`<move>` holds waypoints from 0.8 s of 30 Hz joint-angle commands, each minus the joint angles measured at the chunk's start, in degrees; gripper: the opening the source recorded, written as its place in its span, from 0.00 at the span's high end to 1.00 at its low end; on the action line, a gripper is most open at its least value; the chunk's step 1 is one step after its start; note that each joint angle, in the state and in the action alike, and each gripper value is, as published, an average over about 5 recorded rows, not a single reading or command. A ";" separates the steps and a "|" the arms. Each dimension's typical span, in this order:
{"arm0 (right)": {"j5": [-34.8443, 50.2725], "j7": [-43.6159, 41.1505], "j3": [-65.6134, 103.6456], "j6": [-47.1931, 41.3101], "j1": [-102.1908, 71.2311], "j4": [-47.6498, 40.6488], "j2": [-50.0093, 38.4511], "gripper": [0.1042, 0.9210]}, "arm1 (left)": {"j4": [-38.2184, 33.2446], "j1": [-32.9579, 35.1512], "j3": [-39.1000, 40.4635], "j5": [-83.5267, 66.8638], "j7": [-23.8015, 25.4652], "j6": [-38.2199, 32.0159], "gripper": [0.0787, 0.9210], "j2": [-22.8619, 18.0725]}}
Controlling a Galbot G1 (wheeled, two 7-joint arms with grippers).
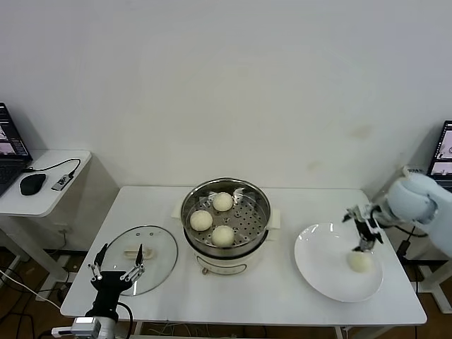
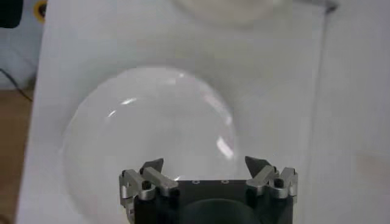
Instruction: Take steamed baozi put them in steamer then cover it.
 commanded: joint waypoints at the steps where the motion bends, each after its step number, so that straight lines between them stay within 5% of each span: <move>1: -8.68 -0.53 16.64 2.09 -21.29 -4.84 -1.52 0.12 | -0.13 0.15 -0.04 0.12 -0.02 -0.01 0.12 -0.12; 24: -11.94 2.75 14.94 3.03 -18.97 -18.21 11.85 0.13 | -0.10 0.58 -1.57 0.18 -0.02 -0.04 0.12 -0.43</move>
